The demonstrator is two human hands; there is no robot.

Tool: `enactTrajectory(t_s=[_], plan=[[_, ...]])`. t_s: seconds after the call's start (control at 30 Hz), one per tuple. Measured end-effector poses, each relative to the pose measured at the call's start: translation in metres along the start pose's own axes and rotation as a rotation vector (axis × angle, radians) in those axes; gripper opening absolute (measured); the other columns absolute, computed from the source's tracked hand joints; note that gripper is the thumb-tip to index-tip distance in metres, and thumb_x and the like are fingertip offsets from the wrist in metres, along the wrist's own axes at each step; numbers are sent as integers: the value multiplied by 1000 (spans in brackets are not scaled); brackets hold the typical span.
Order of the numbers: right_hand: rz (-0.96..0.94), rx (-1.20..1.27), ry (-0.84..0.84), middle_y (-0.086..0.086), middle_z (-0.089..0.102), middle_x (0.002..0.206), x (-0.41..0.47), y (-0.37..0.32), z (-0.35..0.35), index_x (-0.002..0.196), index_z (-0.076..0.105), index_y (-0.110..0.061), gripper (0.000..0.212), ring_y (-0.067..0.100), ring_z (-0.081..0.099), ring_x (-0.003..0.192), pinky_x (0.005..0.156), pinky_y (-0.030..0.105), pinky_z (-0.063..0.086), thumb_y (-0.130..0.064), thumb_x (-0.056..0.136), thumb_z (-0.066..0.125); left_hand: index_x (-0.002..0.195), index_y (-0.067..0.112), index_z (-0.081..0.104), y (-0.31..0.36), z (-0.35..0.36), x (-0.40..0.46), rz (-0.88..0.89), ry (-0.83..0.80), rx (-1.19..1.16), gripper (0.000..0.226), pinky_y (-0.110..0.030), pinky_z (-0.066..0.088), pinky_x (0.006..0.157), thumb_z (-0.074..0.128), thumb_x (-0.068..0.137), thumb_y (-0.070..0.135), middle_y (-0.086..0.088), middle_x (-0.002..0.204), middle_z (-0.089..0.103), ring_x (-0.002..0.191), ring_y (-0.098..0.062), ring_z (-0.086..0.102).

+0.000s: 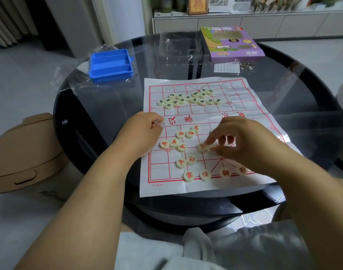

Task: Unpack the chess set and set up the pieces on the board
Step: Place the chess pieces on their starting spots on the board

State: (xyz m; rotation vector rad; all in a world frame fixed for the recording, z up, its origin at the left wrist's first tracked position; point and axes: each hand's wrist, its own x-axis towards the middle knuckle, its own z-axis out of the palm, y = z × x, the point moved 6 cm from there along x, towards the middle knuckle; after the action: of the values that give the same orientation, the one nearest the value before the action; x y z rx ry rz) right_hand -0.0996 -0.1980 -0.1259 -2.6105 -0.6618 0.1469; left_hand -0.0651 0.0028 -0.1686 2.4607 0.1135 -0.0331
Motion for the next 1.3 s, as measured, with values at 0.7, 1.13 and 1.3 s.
enactTrajectory(t_s=[0.7,1.13,1.3], plan=[[52,-9,45,-13,55,91,42,4,-3,103,70,-29,20,4,50,75,67,13,42,-22,84,68,124,29,59,-4,1,2,-11,-48,-66,29,-17,49,59,45,99,34,26,89,47,78,0,58],[128,71,-17,-20,52,83,42,26,-10,90,70,-33,15,3,51,75,61,13,41,-20,84,69,102,35,58,-6,-4,-2,-35,-84,-177,12,-29,60,66,47,100,30,23,94,58,79,-5,66],[179,52,-32,-18,53,83,30,41,-18,86,68,-37,15,5,52,75,57,11,34,-22,84,69,103,36,58,-6,-3,-1,-53,-92,-206,12,-27,59,62,47,99,31,21,96,60,77,-7,68]])
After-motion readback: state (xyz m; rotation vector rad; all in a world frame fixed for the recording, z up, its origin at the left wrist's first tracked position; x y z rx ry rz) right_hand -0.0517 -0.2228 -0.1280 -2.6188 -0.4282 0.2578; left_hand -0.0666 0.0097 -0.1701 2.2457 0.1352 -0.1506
